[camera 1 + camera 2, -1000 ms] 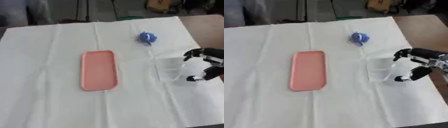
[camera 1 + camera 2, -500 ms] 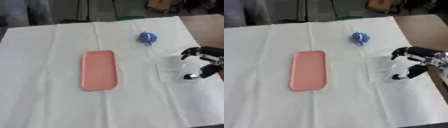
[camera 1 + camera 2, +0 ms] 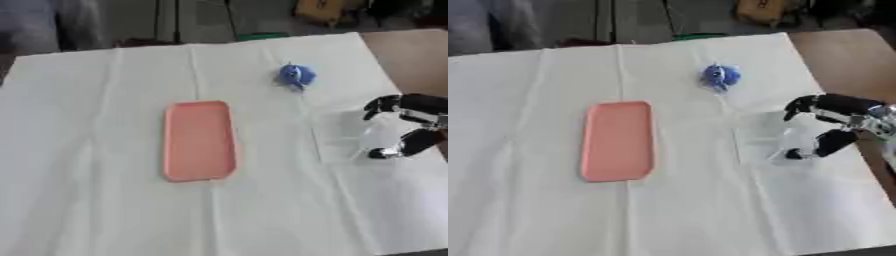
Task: Pick up objects on the table and place them in the box.
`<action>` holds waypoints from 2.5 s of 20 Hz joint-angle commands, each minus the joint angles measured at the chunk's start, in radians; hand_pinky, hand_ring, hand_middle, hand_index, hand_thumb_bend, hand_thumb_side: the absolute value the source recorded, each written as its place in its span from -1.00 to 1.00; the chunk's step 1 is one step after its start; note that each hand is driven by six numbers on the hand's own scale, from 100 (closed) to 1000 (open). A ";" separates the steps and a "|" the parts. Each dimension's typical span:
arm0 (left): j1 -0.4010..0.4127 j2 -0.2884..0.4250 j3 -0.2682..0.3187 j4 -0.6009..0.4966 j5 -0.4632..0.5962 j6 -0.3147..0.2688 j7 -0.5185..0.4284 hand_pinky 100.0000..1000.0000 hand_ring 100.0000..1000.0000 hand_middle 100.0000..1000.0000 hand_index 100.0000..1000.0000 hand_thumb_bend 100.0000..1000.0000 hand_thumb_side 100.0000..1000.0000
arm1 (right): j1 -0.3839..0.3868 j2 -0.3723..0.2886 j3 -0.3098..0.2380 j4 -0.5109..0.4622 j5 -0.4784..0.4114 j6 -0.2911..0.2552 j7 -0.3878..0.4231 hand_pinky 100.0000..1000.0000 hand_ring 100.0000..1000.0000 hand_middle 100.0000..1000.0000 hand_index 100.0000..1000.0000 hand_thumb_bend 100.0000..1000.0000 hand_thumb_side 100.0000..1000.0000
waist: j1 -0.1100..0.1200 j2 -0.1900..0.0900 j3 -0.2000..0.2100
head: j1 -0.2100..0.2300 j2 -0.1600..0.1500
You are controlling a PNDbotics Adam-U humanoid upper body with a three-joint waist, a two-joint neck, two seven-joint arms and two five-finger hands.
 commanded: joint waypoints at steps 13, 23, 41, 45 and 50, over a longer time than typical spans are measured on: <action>-0.015 0.010 -0.001 -0.014 0.004 -0.001 -0.002 0.26 0.22 0.28 0.53 -0.63 0.57 | 0.001 -0.023 -0.006 -0.012 0.011 -0.006 -0.011 0.89 0.80 0.76 0.64 0.18 0.09 | 0.001 -0.009 0.002 | -0.001 0.004; -0.016 0.009 -0.001 -0.013 0.006 -0.001 -0.002 0.26 0.22 0.28 0.53 -0.64 0.57 | 0.003 -0.016 -0.002 -0.033 0.049 0.000 -0.056 0.86 0.75 0.68 0.44 0.15 0.08 | 0.000 -0.008 0.003 | 0.000 0.004; -0.017 0.010 -0.002 -0.013 0.007 -0.001 -0.003 0.26 0.22 0.28 0.53 -0.65 0.59 | 0.011 0.003 0.017 -0.045 0.243 0.029 -0.349 0.72 0.62 0.52 -0.01 0.07 -0.01 | -0.001 -0.009 0.003 | 0.001 0.004; -0.017 0.010 -0.002 -0.013 0.006 -0.001 -0.003 0.26 0.22 0.28 0.53 -0.65 0.59 | 0.013 0.004 0.017 -0.038 0.252 0.023 -0.379 0.70 0.60 0.52 -0.03 0.07 -0.02 | -0.001 -0.010 0.004 | 0.002 0.004; -0.017 0.010 -0.002 -0.012 0.007 -0.001 -0.003 0.26 0.22 0.28 0.53 -0.65 0.59 | 0.015 0.002 0.012 -0.047 0.226 0.024 -0.401 0.65 0.54 0.49 -0.09 0.05 -0.09 | -0.002 -0.010 0.004 | 0.003 0.004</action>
